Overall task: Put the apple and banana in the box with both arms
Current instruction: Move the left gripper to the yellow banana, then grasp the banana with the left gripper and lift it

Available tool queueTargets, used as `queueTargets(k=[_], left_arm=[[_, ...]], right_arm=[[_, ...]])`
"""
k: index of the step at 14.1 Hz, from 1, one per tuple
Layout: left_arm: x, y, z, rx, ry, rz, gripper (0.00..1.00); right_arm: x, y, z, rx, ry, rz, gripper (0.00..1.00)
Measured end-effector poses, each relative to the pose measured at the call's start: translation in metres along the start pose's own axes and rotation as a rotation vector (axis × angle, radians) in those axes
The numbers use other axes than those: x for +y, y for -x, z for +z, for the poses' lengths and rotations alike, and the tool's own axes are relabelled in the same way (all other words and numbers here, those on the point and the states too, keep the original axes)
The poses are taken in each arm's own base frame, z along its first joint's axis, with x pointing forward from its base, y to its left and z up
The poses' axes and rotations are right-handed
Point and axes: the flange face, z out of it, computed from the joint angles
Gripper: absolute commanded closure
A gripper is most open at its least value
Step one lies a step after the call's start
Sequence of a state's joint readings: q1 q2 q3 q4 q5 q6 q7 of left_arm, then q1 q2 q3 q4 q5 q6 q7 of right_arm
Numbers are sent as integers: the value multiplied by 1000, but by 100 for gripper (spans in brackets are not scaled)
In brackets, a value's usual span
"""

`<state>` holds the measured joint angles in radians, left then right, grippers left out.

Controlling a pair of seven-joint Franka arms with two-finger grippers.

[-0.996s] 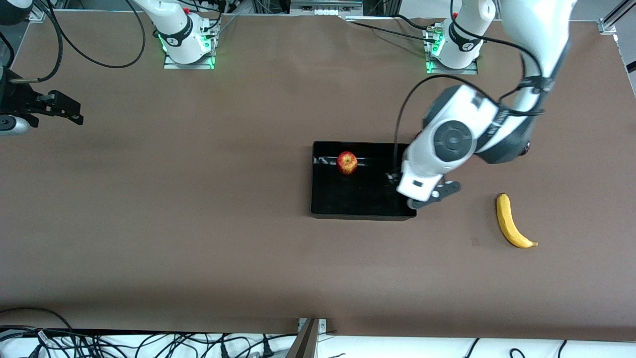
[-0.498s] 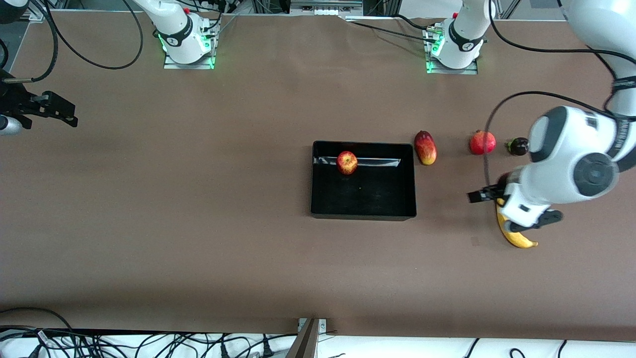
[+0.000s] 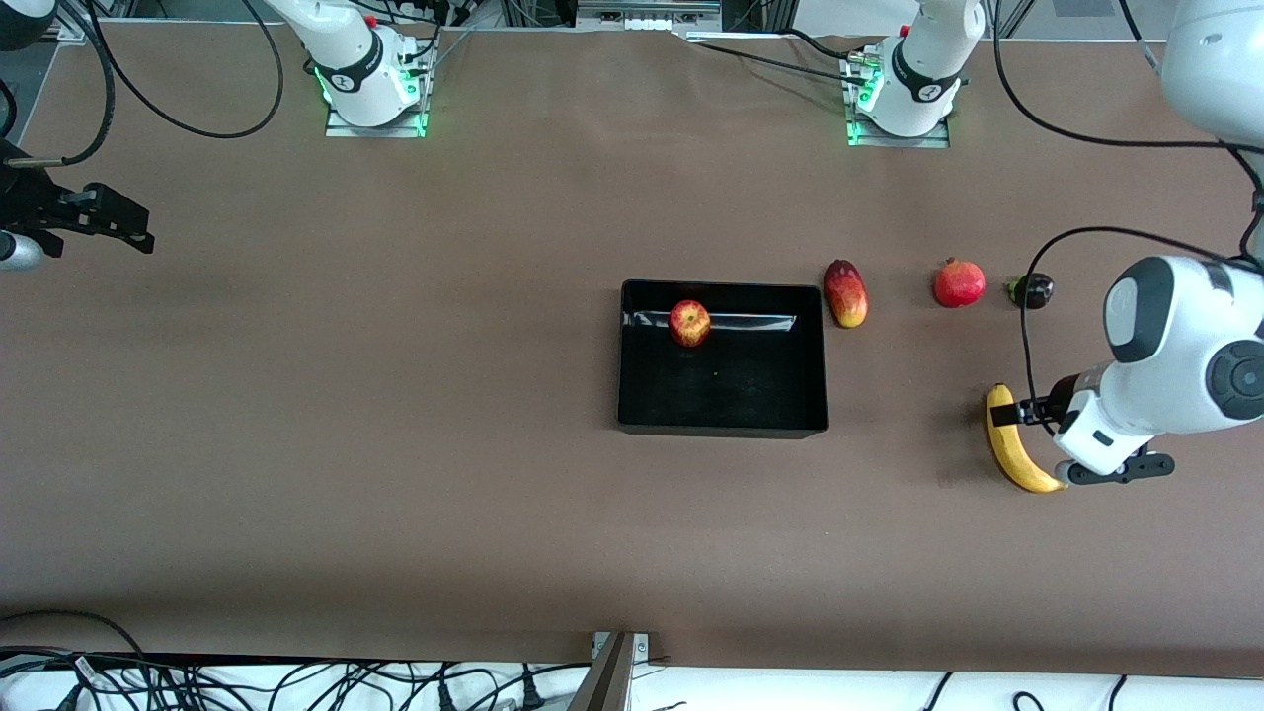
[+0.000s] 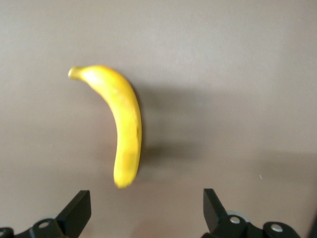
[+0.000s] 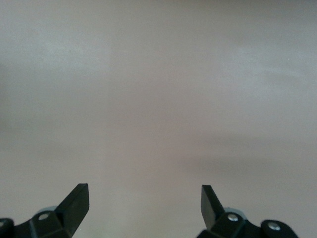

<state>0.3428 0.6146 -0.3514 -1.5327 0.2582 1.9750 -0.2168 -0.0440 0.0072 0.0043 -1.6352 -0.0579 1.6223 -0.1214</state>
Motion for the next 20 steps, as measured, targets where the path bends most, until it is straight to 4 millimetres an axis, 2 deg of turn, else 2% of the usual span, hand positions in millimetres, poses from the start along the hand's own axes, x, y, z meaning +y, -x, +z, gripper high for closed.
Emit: queueTargets(k=[3, 8, 9, 11, 12, 13, 20], left_arm=[[-8, -16, 37, 17, -14, 15, 0], [-41, -38, 98, 111, 3, -26, 2], [-46, -39, 106, 110, 0, -27, 15], [-47, -39, 114, 105, -8, -21, 54], [-47, -39, 115, 103, -10, -19, 88], [-46, -39, 116, 102, -10, -18, 100], [-37, -37, 113, 75, -12, -9, 100]], right_arm=[[0, 0, 0, 0, 0, 0, 0], [0, 0, 0, 0, 0, 0, 0], [0, 0, 0, 0, 0, 0, 0], [0, 1, 1, -7, -1, 0, 0], [0, 2, 2, -22, -3, 0, 0], [0, 3, 4, -35, -4, 0, 0], [-3, 2, 4, -34, -5, -5, 0]])
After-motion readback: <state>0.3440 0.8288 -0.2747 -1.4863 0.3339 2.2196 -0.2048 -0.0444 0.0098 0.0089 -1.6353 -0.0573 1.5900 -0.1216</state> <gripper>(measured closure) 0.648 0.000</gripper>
